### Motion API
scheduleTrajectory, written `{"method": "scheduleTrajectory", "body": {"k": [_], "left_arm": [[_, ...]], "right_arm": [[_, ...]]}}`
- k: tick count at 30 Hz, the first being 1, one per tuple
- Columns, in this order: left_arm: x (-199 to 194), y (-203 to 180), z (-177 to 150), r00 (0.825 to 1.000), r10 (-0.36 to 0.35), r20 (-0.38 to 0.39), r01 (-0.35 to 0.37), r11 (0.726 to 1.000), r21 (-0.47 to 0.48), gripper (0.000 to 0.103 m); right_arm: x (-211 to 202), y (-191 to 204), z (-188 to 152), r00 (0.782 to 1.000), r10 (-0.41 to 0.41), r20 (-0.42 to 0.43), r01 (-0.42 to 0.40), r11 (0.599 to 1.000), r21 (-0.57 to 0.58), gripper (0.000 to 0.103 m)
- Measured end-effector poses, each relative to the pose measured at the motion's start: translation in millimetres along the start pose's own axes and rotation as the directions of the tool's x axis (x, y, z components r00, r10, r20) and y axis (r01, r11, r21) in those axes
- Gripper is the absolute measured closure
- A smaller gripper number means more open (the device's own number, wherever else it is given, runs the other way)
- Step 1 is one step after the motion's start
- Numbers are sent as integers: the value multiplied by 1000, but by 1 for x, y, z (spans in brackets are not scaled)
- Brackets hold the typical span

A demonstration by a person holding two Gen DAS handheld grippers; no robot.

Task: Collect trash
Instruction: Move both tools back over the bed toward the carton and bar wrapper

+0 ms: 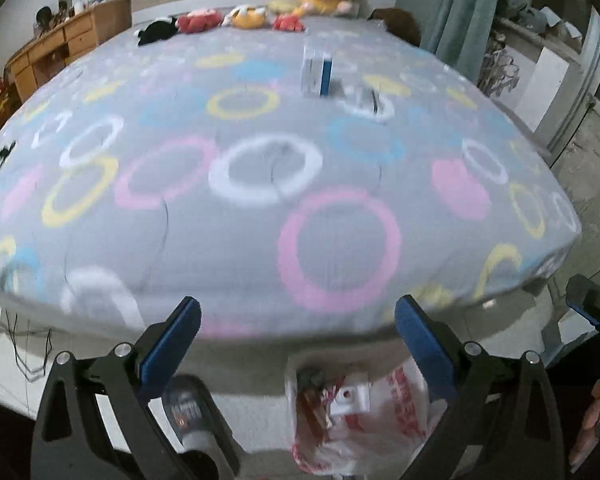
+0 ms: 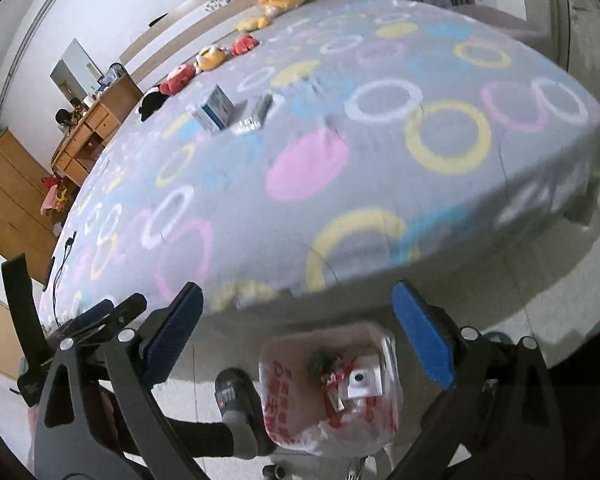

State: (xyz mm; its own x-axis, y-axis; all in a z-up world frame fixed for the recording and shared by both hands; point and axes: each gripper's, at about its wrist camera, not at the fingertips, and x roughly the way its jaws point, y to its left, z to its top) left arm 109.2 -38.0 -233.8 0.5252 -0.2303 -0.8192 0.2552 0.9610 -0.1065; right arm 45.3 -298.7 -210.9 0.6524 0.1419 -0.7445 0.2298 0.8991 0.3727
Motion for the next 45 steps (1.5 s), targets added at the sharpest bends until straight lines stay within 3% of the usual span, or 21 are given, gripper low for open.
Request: {"method": "scheduleTrajectory", "body": {"k": [11,18,23,30,38,45], "left_arm": [[-7,19,80,996,21,84,-19,1000,-22,8],[-4,20,152,992,20,126,-15,999,-35,8],[20,12,208,996,21,89,-20,1000,-18,8],[66,-5,260,1000,16,20,-16,1000,14,8],[133,-11,286,997,43,-66,-42,999,20,8],[169,-14,295,994,30,-109,-27,999,27,8]], "right_arm": [[15,27,54,999,-33,41,35,998,-45,9],[37,50,76,997,-66,47,71,993,-93,9],[65,67,94,994,-103,24,105,985,-133,9],[104,90,129,990,-139,23,141,974,-176,9],[152,100,158,986,-166,20,167,969,-180,9],[189,103,175,982,-187,-3,184,967,-176,9]]}}
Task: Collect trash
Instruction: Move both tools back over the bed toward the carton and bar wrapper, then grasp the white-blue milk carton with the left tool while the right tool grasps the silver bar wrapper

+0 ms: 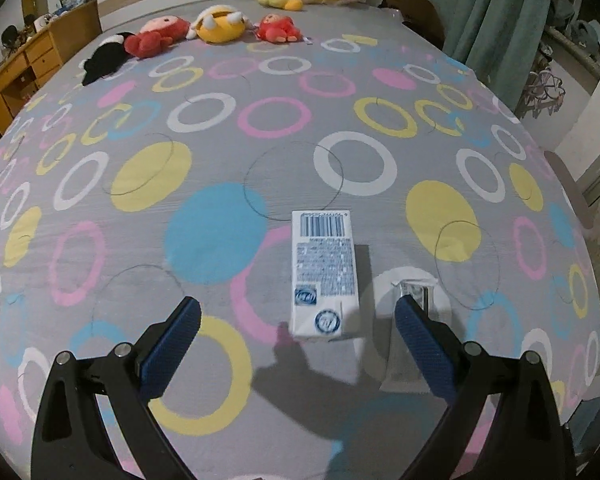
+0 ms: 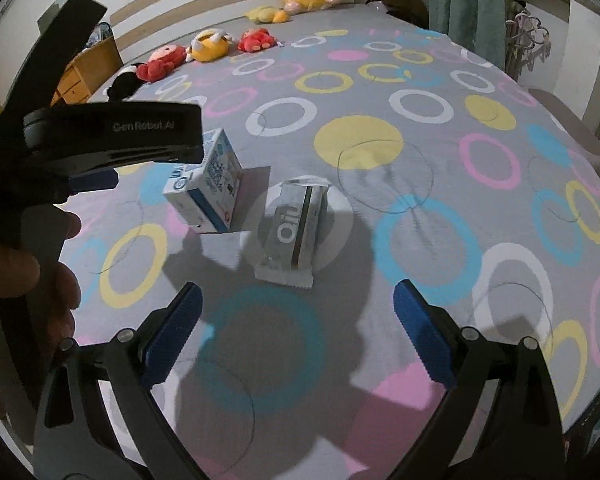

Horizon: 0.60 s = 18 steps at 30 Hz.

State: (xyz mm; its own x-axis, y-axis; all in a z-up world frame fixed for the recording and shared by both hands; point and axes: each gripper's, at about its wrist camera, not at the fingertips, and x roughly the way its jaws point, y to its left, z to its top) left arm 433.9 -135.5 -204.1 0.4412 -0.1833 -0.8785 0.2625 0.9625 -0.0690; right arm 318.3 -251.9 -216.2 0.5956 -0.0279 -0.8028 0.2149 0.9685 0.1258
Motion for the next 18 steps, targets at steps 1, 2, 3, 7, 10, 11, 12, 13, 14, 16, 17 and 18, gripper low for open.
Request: {"method": "scheduleTrajectory", "body": {"k": [1,2,3,7,10,11,12,13,14,16,17,18], "left_arm": [[4,-1,1,1000,0,-6,0,1000,5,8],[7,-2,2,1000,0,-9,0,1000,13,8],[11,-3,4,1000,3,-12,-2,1000,20,8],[25,-3,10,999,10,-33,-9,999,32,8],[33,-3,15,999,7,-46,-6,999,36,8],[34,-3,16,999,9,-46,-7,999,40,8],[36,-4,18,999,14,-46,-12,999,49,8],[38,-5,19,999,19,-49,-17,998,55,8],[40,-6,21,998,22,-54,-19,998,60,8],[46,-6,23,997,26,-70,-21,998,64,8],[49,-5,24,997,26,-77,-22,998,60,8],[54,-5,25,996,21,-88,-16,998,56,8]], "right_arm": [[3,0,1,1000,0,-6,0,1000,5,9],[8,-1,2,1000,-4,-12,4,1000,9,9],[11,0,3,1000,-8,-14,8,1000,10,9],[27,1,7,999,-27,-33,28,999,16,9],[37,0,10,998,-35,-51,36,999,21,9],[40,1,10,998,-39,-58,41,999,20,9],[43,1,11,997,-42,-63,44,999,19,9],[47,2,13,996,-45,-70,47,999,16,9],[51,2,14,996,-48,-77,49,999,16,9],[57,1,18,995,-49,-86,52,998,33,9],[59,0,18,995,-48,-91,52,998,41,9],[62,-2,19,994,-48,-98,53,997,53,9]]}}
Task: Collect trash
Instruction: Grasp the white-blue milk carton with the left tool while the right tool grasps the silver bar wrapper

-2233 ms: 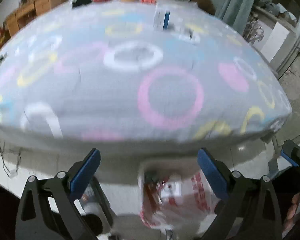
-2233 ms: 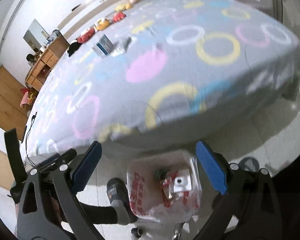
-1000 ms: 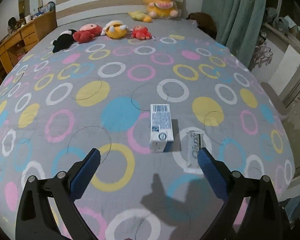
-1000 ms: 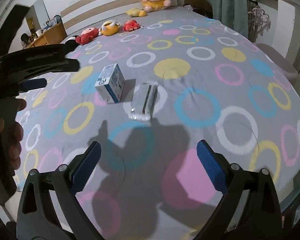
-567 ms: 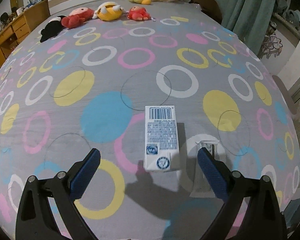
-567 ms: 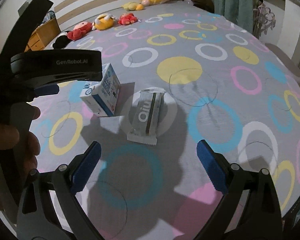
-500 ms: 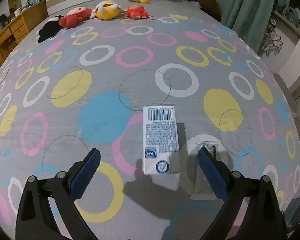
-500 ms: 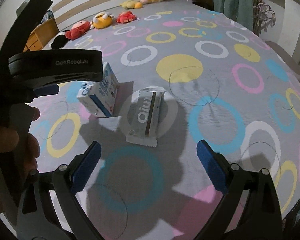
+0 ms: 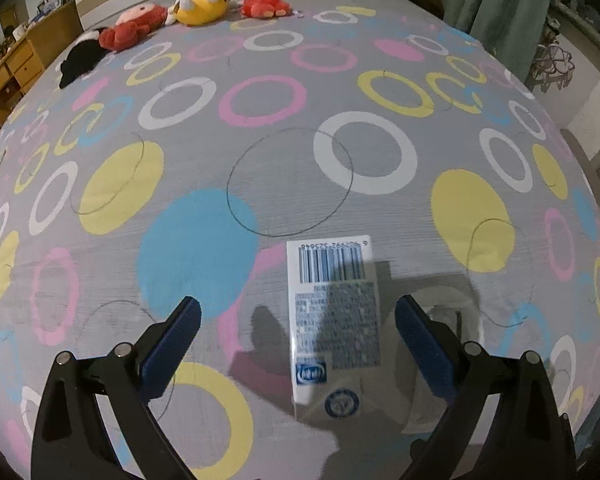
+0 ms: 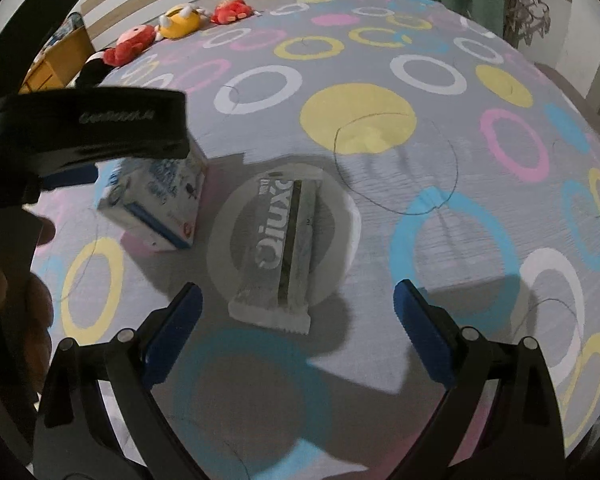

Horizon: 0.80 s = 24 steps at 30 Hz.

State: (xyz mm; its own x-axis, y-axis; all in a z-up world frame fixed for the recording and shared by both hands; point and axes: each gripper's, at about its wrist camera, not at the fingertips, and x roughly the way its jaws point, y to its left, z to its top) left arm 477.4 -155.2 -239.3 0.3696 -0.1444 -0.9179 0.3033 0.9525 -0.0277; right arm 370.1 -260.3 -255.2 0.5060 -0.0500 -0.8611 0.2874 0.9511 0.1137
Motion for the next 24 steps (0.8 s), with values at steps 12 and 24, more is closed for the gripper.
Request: {"method": "scheduleTrajectory", "body": {"k": [12,24], "left_arm": [[35,11,4,998,-2,-68,1,1000,-22,8],[44,16,-2,998,17,-65,-20,998,-55,55]], "right_arm": [[38,11,9,994,-84,-65,83,996,-20,5],[33,18,5,990,-137,-19,135,987,-89,66]]}}
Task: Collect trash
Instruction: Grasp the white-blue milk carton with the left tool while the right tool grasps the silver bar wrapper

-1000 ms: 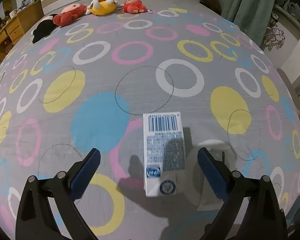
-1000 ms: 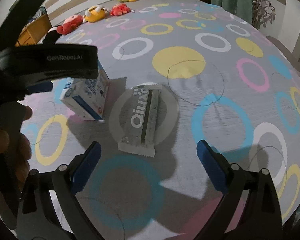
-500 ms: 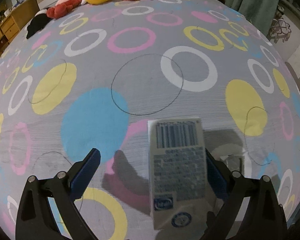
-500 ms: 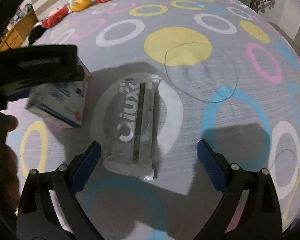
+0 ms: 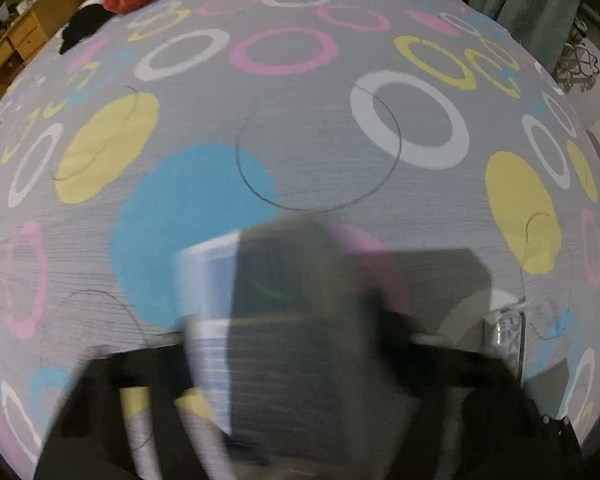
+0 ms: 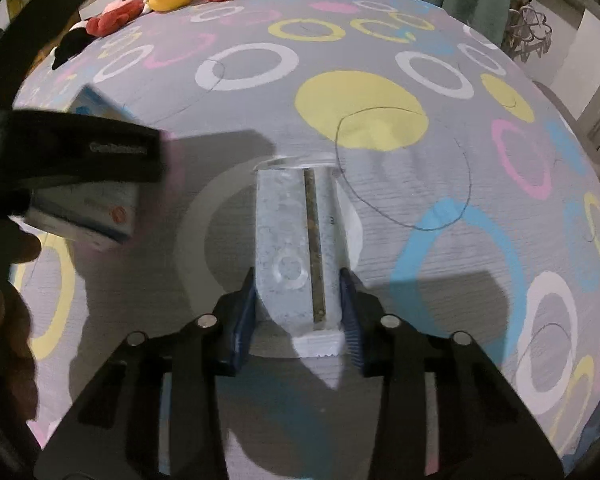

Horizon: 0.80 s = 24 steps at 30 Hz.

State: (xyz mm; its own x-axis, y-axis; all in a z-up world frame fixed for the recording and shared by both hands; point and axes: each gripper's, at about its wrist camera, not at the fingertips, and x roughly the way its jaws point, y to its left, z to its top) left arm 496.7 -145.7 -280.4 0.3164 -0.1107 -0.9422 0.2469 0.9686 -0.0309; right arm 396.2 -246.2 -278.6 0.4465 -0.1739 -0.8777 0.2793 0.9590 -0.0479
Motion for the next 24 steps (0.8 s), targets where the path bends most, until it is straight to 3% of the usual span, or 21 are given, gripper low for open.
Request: {"method": "scheduleTrajectory", "body": {"k": [2,12,24], "left_arm": [[-3,-3,-1,999,-31,-16,31,999,23,62],[-10,11,-13,1000,-30,7,30,1000,-3,62],[-18,19,-50,999,-24,28,25,999,-24,62]], "right_arm": [[0,-1,1,1000,0,3,0,1000,-7,66],[-2,-2,0,1000,6,-1,-6,1000,-15,66],[-10,-2,-13,1000,4,-4,-5,999,-42,66]]}}
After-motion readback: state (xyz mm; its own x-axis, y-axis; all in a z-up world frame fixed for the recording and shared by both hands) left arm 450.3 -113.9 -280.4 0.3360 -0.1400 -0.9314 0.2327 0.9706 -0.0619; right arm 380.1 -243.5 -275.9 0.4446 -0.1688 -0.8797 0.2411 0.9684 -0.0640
